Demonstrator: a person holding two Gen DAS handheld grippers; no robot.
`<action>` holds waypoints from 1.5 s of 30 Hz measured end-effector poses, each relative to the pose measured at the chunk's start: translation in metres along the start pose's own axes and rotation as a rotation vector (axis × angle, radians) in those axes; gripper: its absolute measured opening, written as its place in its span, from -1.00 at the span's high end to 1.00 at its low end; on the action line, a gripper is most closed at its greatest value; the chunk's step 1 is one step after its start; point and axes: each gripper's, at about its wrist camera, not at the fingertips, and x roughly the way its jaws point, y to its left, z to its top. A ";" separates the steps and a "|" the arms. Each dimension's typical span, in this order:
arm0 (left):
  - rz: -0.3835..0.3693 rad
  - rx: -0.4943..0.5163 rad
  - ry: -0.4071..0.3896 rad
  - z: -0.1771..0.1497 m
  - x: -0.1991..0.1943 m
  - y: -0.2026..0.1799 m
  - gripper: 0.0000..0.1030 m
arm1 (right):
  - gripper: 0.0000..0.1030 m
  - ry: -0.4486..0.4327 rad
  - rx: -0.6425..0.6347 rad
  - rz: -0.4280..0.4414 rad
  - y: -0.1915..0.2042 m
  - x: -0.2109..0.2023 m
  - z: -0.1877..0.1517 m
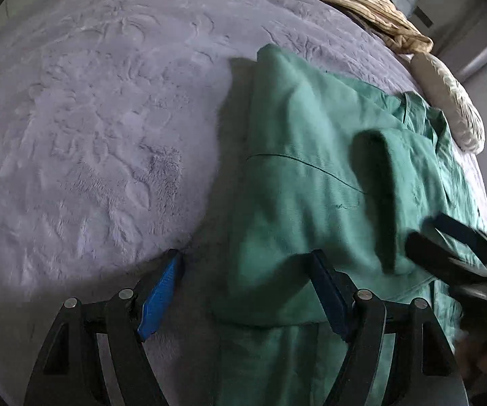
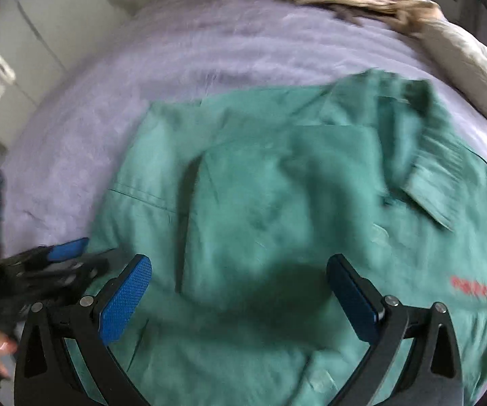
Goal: Fold large clothes
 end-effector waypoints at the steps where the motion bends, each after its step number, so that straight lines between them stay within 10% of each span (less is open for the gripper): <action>1: 0.005 0.013 -0.006 -0.001 0.001 -0.002 -0.49 | -0.97 0.023 -0.021 -0.058 0.004 0.013 0.002; 4: 0.026 0.046 -0.012 -0.002 0.004 -0.009 -0.50 | -0.01 0.010 -0.096 -0.162 0.011 0.024 0.004; 5: 0.025 0.051 -0.013 0.000 0.005 -0.005 -0.50 | 0.68 -0.013 -0.083 -0.181 0.005 0.014 0.006; 13: 0.018 0.081 -0.006 0.007 0.002 -0.001 -0.50 | 0.47 -0.193 0.514 0.049 -0.162 -0.066 -0.031; 15: 0.004 0.089 -0.001 0.014 -0.003 0.000 -0.50 | -0.38 -0.155 0.672 0.061 -0.207 -0.067 -0.055; 17: -0.017 0.099 -0.016 0.029 -0.010 0.002 -0.50 | -0.63 -0.184 0.772 0.079 -0.228 -0.078 -0.079; 24: -0.076 0.100 0.067 0.097 0.018 0.014 -0.50 | -0.62 -0.140 0.829 0.625 -0.132 -0.054 -0.111; 29: -0.080 0.098 0.099 0.114 0.034 0.015 -0.48 | -0.55 0.012 0.791 0.806 -0.017 0.032 -0.088; 32: -0.065 0.151 0.111 0.115 0.037 0.009 0.44 | -0.46 0.019 0.823 0.791 0.008 0.053 -0.085; 33: -0.076 0.164 0.121 0.117 0.039 0.005 0.88 | -0.13 0.013 0.828 0.775 0.011 0.057 -0.082; 35: -0.079 0.192 0.112 0.120 0.033 0.002 0.89 | 0.96 0.046 0.832 0.762 0.018 0.062 -0.077; 45: -0.028 0.240 0.079 0.121 0.037 0.004 0.88 | 0.95 0.136 0.844 0.790 0.055 0.084 -0.088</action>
